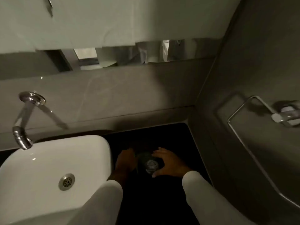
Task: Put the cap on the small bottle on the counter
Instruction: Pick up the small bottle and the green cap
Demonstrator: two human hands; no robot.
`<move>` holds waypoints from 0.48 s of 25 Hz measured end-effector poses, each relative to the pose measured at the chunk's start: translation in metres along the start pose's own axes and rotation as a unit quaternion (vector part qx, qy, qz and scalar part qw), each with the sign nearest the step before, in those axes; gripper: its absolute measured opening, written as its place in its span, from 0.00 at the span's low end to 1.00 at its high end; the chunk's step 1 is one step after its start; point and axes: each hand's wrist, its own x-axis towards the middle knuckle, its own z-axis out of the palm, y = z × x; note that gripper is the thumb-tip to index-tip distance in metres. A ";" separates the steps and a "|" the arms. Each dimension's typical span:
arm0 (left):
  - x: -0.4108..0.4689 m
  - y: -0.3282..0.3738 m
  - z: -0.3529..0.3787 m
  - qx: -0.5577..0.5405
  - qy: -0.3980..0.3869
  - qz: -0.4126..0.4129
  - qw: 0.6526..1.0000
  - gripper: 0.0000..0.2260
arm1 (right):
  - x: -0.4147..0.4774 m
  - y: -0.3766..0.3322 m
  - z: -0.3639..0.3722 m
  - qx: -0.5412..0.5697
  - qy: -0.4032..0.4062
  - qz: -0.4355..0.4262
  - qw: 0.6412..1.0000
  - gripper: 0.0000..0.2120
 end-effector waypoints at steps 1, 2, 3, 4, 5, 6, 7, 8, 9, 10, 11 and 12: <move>0.004 -0.004 0.009 -0.011 0.008 -0.026 1.000 0.19 | 0.005 0.002 0.006 0.032 0.014 -0.011 0.999 0.38; 0.007 -0.006 0.016 -0.032 0.020 -0.050 0.998 0.19 | 0.010 0.006 0.011 0.053 0.038 -0.017 0.998 0.33; 0.010 -0.007 0.023 -0.048 0.025 -0.067 0.996 0.19 | 0.013 0.010 0.017 0.070 0.058 -0.024 0.996 0.30; 0.010 -0.009 0.026 -0.052 0.024 -0.090 0.994 0.19 | 0.015 0.012 0.022 0.074 0.084 -0.021 0.993 0.27; 0.012 -0.010 0.030 -0.056 0.020 -0.104 0.993 0.19 | 0.018 0.016 0.026 0.083 0.101 -0.020 0.991 0.26; 0.014 -0.011 0.031 -0.058 0.019 -0.108 0.992 0.20 | 0.021 0.019 0.029 0.089 0.109 -0.013 0.990 0.26; 0.016 -0.013 0.032 -0.061 0.018 -0.114 0.991 0.20 | 0.023 0.022 0.030 0.091 0.110 -0.009 0.990 0.27; 0.014 -0.013 0.029 -0.065 0.018 -0.118 0.991 0.20 | 0.026 0.026 0.032 0.088 0.108 -0.010 0.990 0.27; 0.014 -0.014 0.027 -0.076 0.014 -0.124 0.989 0.19 | 0.029 0.029 0.034 0.082 0.103 -0.012 0.991 0.27; 0.014 -0.011 0.019 -0.084 0.018 -0.122 0.989 0.18 | 0.033 0.032 0.034 0.078 0.097 -0.015 0.992 0.25; 0.013 -0.007 0.009 -0.095 0.040 -0.110 0.989 0.16 | 0.036 0.036 0.031 0.078 0.096 -0.012 0.992 0.23; 0.011 0.000 -0.004 -0.109 0.081 -0.088 0.987 0.14 | 0.041 0.038 0.026 0.071 0.093 -0.012 0.993 0.22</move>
